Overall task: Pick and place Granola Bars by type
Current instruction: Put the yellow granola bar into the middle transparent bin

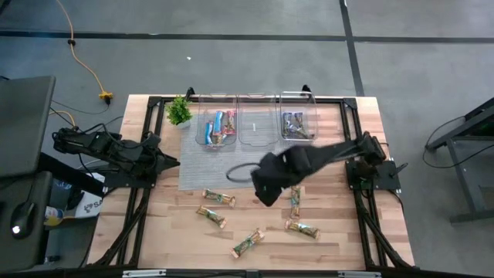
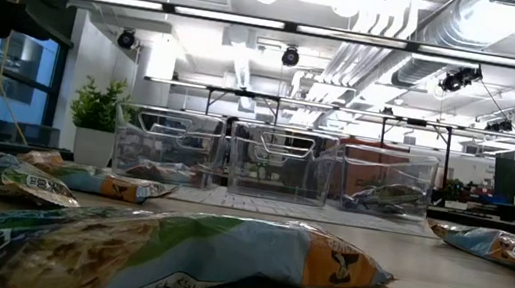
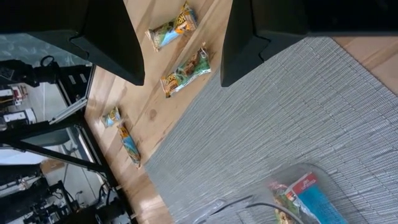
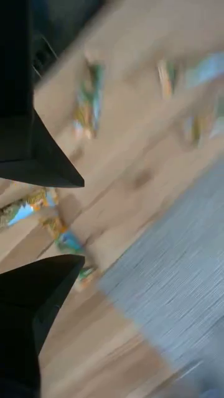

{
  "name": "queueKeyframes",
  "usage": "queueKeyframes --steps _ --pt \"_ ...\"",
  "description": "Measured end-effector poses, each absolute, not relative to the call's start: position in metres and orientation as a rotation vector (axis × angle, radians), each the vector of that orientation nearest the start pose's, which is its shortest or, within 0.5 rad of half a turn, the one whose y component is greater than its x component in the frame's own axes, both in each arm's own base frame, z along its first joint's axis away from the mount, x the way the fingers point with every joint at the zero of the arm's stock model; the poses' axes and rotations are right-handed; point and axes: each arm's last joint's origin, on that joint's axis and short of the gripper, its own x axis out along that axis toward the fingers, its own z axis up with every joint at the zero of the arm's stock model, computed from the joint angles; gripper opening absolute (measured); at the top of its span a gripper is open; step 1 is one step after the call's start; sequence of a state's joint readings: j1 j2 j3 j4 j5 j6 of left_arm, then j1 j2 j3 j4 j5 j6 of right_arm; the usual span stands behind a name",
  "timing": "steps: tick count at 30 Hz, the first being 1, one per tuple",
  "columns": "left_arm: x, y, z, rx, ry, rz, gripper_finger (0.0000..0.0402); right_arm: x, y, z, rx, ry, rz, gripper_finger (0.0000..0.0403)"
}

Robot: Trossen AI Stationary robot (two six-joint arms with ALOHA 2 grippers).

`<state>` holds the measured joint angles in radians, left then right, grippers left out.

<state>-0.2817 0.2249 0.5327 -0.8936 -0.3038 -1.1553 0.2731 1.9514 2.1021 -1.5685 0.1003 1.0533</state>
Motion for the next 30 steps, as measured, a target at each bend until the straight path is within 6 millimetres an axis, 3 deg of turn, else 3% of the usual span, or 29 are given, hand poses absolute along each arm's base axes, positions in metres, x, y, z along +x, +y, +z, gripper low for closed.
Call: queueKeyframes --steps 4,9,19,24,30 --pt "0.058 -0.008 0.241 -0.951 0.477 0.336 0.0204 0.334 0.11 0.31 0.636 1.329 -0.845 0.0171" --pt "0.058 -0.008 0.241 -0.951 0.478 0.335 0.0204 0.305 0.109 0.265 0.665 1.347 -1.046 0.0171" --pt "0.057 -0.008 0.241 -0.954 0.483 0.334 0.0204 0.261 0.099 0.2 1.101 1.169 -0.921 0.0171" --pt "0.057 -0.008 0.24 -0.954 0.485 0.336 0.0204 0.243 0.093 0.192 1.165 1.175 -0.887 0.0171" --pt "0.057 -0.008 0.24 -0.954 0.485 0.337 0.0204 0.247 0.097 0.181 1.219 1.155 -0.79 0.0171"
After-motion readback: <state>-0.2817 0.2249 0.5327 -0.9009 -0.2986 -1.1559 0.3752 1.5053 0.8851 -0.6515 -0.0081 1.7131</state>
